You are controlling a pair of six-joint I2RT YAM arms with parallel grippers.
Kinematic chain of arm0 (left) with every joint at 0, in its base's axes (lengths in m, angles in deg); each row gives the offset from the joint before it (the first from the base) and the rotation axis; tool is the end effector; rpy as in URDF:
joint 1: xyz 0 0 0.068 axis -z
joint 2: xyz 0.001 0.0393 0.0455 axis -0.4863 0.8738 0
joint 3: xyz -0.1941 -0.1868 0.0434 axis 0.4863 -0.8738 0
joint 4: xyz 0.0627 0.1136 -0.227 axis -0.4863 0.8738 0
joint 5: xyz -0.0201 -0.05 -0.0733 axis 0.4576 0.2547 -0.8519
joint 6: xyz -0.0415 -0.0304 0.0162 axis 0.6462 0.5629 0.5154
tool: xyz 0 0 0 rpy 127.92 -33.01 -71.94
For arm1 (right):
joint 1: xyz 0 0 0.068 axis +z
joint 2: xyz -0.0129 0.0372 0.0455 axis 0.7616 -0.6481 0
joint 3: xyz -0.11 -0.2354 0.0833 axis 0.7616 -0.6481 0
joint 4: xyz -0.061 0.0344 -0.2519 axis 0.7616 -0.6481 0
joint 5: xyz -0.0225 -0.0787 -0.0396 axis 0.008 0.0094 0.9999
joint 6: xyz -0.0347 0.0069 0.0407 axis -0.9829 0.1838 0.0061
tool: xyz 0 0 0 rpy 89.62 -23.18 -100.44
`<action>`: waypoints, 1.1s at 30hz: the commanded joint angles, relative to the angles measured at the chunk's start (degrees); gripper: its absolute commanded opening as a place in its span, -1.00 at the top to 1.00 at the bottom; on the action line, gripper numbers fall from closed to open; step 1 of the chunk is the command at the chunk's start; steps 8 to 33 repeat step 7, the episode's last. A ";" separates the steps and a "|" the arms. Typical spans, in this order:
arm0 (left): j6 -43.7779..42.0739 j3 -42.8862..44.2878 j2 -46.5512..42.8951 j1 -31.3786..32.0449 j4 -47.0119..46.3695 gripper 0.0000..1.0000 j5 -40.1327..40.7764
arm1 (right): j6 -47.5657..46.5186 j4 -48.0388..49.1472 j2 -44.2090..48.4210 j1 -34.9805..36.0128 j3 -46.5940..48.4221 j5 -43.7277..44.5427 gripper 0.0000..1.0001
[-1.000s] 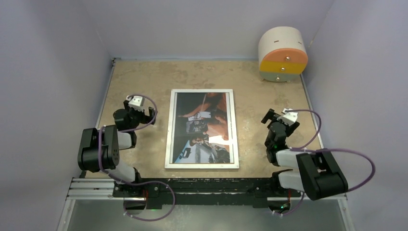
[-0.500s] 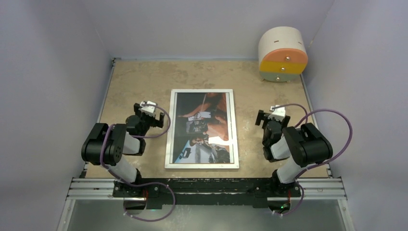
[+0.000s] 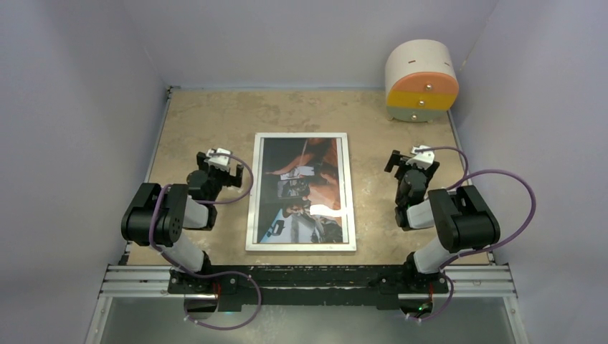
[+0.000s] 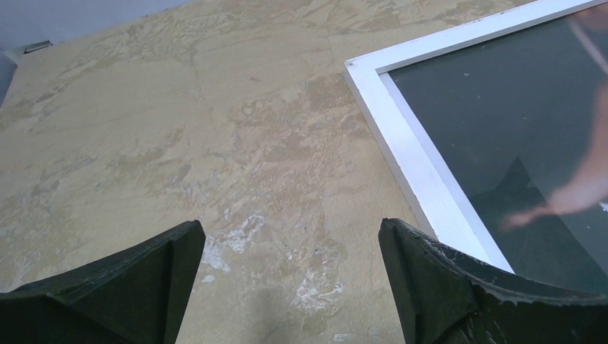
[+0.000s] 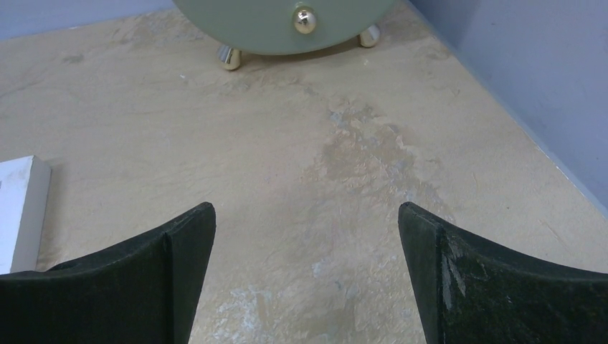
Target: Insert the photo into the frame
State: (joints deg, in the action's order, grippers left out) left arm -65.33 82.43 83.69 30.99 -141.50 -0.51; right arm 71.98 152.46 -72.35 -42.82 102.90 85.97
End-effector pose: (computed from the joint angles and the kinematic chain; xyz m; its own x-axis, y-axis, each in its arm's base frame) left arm 0.2470 -0.0150 0.1322 -0.1083 0.1501 -0.9827 0.2355 0.9643 0.1213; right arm 0.2460 0.0137 0.1581 0.0655 0.0797 -0.9947 0.3209 0.9422 0.0966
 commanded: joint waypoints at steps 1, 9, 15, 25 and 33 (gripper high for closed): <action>0.04 1.12 0.08 -0.22 -1.60 -1.00 0.46 | 0.24 2.19 0.21 -0.02 -0.20 0.50 -0.97; 0.16 0.83 -0.23 -0.22 -1.51 -1.00 0.98 | 0.24 2.14 0.21 -0.02 -0.26 0.51 -0.98; 0.16 0.83 -0.23 -0.22 -1.51 -1.00 0.98 | 0.24 2.14 0.21 -0.02 -0.26 0.51 -0.98; 0.16 0.83 -0.23 -0.22 -1.51 -1.00 0.98 | 0.24 2.14 0.21 -0.02 -0.26 0.51 -0.98; 0.16 0.83 -0.23 -0.22 -1.51 -1.00 0.98 | 0.24 2.14 0.21 -0.02 -0.26 0.51 -0.98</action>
